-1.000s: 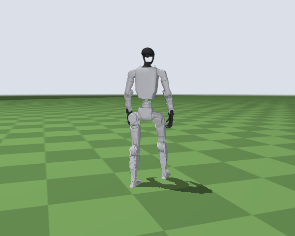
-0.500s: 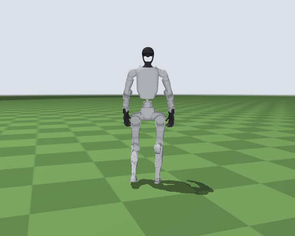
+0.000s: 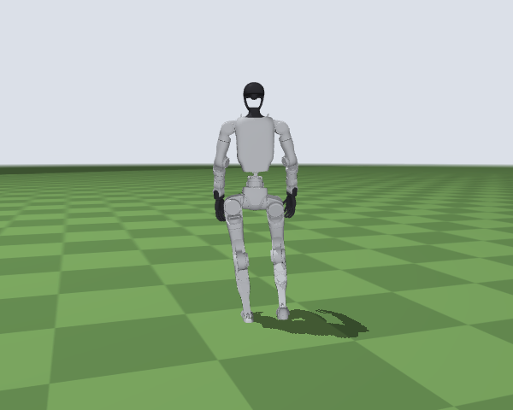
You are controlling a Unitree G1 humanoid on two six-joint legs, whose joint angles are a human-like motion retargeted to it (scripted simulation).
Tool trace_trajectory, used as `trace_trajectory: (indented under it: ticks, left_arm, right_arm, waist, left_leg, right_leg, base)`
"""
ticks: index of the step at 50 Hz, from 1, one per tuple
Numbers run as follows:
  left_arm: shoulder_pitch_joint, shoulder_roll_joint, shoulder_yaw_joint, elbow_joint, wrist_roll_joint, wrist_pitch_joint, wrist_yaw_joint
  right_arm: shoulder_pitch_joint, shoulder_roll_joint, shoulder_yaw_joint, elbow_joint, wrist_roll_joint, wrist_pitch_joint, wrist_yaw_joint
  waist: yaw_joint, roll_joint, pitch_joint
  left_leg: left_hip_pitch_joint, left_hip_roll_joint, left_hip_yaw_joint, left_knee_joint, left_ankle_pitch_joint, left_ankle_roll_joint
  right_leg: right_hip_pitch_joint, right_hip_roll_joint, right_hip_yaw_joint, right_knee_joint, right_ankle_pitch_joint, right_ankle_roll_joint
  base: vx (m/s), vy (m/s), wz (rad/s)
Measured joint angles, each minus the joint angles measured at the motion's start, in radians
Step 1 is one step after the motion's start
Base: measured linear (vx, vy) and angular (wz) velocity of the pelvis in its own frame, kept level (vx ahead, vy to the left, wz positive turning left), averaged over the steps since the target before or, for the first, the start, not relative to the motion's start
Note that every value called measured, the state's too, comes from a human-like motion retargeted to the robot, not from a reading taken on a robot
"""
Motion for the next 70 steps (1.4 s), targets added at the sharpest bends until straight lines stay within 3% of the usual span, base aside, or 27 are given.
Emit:
trace_trajectory:
  ticks: [5, 13, 20, 25, 42, 50, 70]
  left_arm:
    - [0.000, 0.003, -0.015, -0.023, -0.003, -0.001, 0.000]
    - [0.014, 0.019, -0.037, -0.060, -0.009, -0.015, -0.019]
    - [0.040, 0.036, -0.056, -0.070, 0.004, -0.020, -0.037]
    - [0.045, 0.045, -0.058, -0.071, 0.019, -0.019, -0.051]
    - [0.003, 0.068, -0.137, -0.163, 0.088, -0.034, -0.053]
    - [-0.014, 0.086, -0.183, -0.193, 0.139, -0.036, -0.064]
    - [0.063, 0.131, -0.187, -0.173, 0.216, -0.040, -0.123]
  right_arm:
    - [0.013, 0.003, 0.010, -0.014, 0.000, 0.003, 0.000]
    - [0.023, 0.005, 0.019, 0.009, -0.011, 0.022, -0.002]
    - [0.041, 0.008, 0.025, 0.034, -0.031, 0.021, 0.006]
    - [0.033, 0.005, 0.028, 0.037, -0.037, 0.018, 0.012]
    - [-0.032, -0.043, 0.051, -0.028, -0.015, 0.001, -0.011]
    - [-0.065, -0.060, 0.079, -0.062, -0.021, 0.000, 0.003]
    - [-0.030, -0.049, 0.123, -0.059, -0.053, 0.004, 0.103]
  waist:
    - [-0.021, 0.017, -0.007]
    - [-0.011, 0.053, -0.024]
    - [0.022, 0.047, -0.046]
    - [0.044, 0.052, -0.049]
    - [0.057, 0.077, -0.065]
    - [0.062, 0.086, -0.066]
    - [0.070, 0.068, -0.083]
  left_leg:
    - [0.044, -0.002, -0.053, -0.070, 0.015, -0.014]
    - [0.102, 0.038, -0.139, -0.145, 0.019, -0.032]
    - [0.137, 0.054, -0.206, -0.110, -0.024, -0.028]
    - [0.152, 0.088, -0.234, -0.060, -0.050, -0.040]
    - [0.029, 0.268, -0.027, 0.251, -0.058, -0.111]
    - [-0.066, 0.324, 0.056, 0.325, -0.098, -0.109]
    - [-0.022, 0.278, 0.071, 0.004, 0.019, -0.117]
  right_leg:
    - [-0.072, -0.004, 0.013, -0.110, 0.024, -0.007]
    - [-0.091, 0.080, 0.117, -0.489, 0.177, 0.036]
    - [-0.059, 0.114, 0.155, -0.552, 0.250, 0.043]
    - [-0.003, 0.136, 0.122, -0.565, 0.226, 0.011]
    - [0.166, 0.198, -0.056, -0.710, 0.183, -0.063]
    - [0.218, 0.217, -0.115, -0.761, 0.173, -0.077]
    - [0.305, 0.175, -0.215, -0.828, 0.165, -0.076]
  base:
    - [0.21, 0.03, 0.59]
    - [0.21, -0.03, 0.51]
    - [0.19, -0.09, 0.45]
    - [0.20, -0.13, 0.52]
    - [0.16, -0.14, 0.58]
    - [0.10, -0.10, 0.51]
    - [0.06, 0.00, 0.43]
